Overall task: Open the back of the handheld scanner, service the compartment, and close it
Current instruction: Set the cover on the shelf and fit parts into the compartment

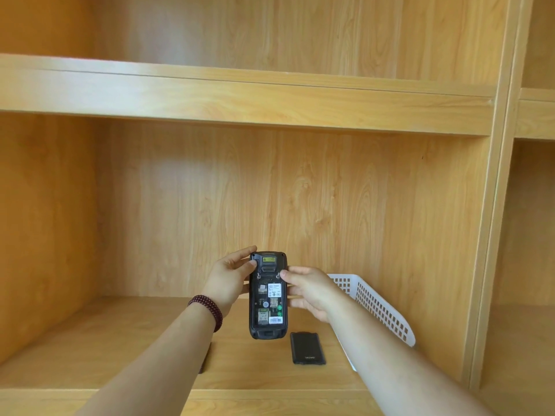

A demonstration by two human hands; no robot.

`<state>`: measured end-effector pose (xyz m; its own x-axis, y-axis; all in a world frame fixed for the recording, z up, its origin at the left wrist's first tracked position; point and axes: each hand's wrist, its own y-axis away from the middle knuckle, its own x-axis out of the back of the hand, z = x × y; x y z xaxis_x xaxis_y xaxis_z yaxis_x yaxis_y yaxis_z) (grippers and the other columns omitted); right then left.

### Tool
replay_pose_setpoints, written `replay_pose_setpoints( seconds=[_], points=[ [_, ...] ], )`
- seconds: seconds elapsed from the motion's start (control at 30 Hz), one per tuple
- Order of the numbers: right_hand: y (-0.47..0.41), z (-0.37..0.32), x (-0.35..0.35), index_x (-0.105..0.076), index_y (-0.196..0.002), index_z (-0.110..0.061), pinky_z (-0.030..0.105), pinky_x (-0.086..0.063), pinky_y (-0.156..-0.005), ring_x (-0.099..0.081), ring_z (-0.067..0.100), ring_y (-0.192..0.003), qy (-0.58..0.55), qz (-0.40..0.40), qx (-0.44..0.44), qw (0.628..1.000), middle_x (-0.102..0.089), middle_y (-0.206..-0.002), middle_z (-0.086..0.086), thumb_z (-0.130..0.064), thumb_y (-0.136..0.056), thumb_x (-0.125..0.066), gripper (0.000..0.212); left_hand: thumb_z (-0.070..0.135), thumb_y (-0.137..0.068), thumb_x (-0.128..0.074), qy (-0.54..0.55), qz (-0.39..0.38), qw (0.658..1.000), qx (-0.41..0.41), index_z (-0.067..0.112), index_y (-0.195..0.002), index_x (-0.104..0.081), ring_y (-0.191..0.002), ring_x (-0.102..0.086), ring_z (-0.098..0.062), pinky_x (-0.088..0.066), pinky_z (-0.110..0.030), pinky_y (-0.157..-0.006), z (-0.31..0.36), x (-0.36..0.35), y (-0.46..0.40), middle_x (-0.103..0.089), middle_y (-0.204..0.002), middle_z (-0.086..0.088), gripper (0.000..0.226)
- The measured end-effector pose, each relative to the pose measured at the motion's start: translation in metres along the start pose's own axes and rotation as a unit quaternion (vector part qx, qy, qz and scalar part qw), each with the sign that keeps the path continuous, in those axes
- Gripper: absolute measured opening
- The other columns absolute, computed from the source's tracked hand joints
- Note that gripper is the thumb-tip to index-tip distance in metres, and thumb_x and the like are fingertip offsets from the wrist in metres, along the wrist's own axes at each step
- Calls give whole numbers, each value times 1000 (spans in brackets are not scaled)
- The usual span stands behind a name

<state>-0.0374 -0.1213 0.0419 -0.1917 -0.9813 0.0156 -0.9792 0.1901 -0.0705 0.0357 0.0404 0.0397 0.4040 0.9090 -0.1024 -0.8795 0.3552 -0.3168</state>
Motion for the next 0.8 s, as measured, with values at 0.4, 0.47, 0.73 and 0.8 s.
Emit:
replay_pose_setpoints(
  seconds=[0.4, 0.47, 0.73, 0.8],
  points=[
    [-1, 6, -3, -64, -112, -4, 53, -49, -99, -67, 29, -107, -28, -16, -3, 999, -72, -112, 16, -12, -97, -56, 18, 8, -95, -57, -5, -23, 1000, 20, 20, -124, -60, -94, -70, -23, -58, -36, -75, 3, 6, 6, -74, -106, -10, 31],
    [-2, 9, -3, -66, -106, -6, 53, -49, -99, -67, 29, -108, -31, -14, 0, 999, -72, -111, 16, -11, -98, -55, 14, 13, -95, -58, -20, -33, 999, 31, 23, -127, -55, -94, -70, -20, -58, -34, -77, 3, 11, 7, -73, -107, -9, 33],
    [-9, 14, -10, -65, -108, -4, 50, -53, -95, -67, 26, -104, -46, -3, 0, 999, -72, -110, 14, -9, -98, -54, 16, 43, -92, -56, -529, 1, 836, 147, 10, -115, -63, -85, -67, -23, -56, -31, -77, -6, 67, 10, -70, -100, -7, 41],
    [-10, 14, -14, -66, -105, -5, 50, -52, -94, -67, 26, -104, -44, -8, 0, 999, -72, -109, 14, -9, -98, -53, 15, 47, -90, -59, -583, -19, 785, 208, 4, -112, -62, -73, -67, -23, -54, -28, -65, -5, 67, 18, -67, -85, -8, 48]
  ],
)
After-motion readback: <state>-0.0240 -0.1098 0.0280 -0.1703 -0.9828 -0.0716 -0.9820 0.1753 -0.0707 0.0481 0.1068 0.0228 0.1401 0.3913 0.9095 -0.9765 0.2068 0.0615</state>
